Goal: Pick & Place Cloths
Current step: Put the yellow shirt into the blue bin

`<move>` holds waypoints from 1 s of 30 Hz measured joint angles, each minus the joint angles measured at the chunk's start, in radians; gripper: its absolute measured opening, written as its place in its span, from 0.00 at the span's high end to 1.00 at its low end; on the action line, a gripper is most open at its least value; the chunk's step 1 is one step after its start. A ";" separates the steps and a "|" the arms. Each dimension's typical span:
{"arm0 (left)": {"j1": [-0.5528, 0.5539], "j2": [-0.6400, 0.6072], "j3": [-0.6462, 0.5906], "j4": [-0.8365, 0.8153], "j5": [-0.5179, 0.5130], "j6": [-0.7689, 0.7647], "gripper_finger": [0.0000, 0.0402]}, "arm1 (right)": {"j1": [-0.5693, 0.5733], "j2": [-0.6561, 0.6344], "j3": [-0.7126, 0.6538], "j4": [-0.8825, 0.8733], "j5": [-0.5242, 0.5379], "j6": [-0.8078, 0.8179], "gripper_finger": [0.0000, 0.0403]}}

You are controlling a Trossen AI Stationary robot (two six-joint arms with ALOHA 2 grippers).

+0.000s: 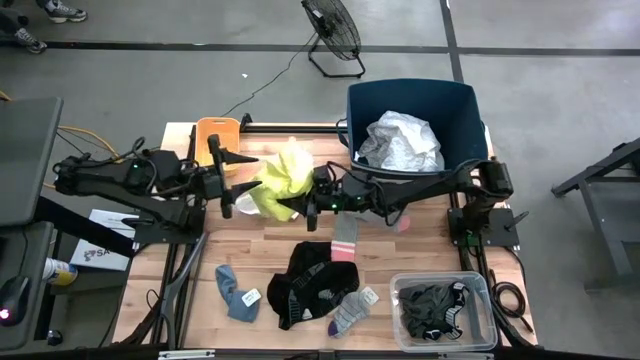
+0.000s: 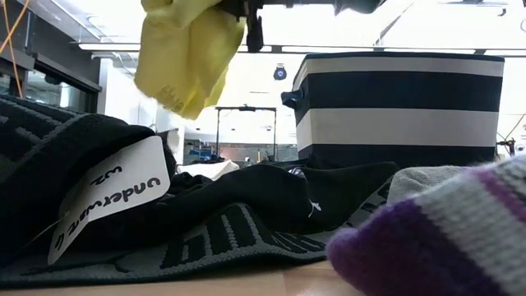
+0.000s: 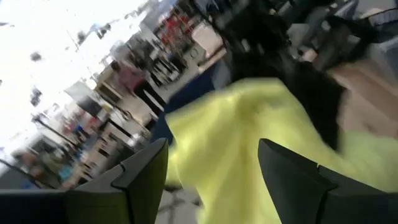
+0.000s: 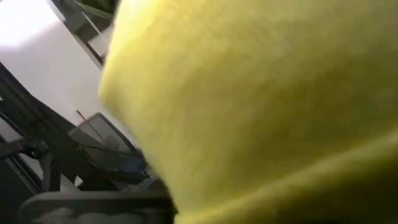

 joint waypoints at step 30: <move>0.001 -0.062 -0.002 -0.346 0.027 -0.389 0.39 | -0.051 -0.611 0.001 -0.755 0.528 -0.298 0.83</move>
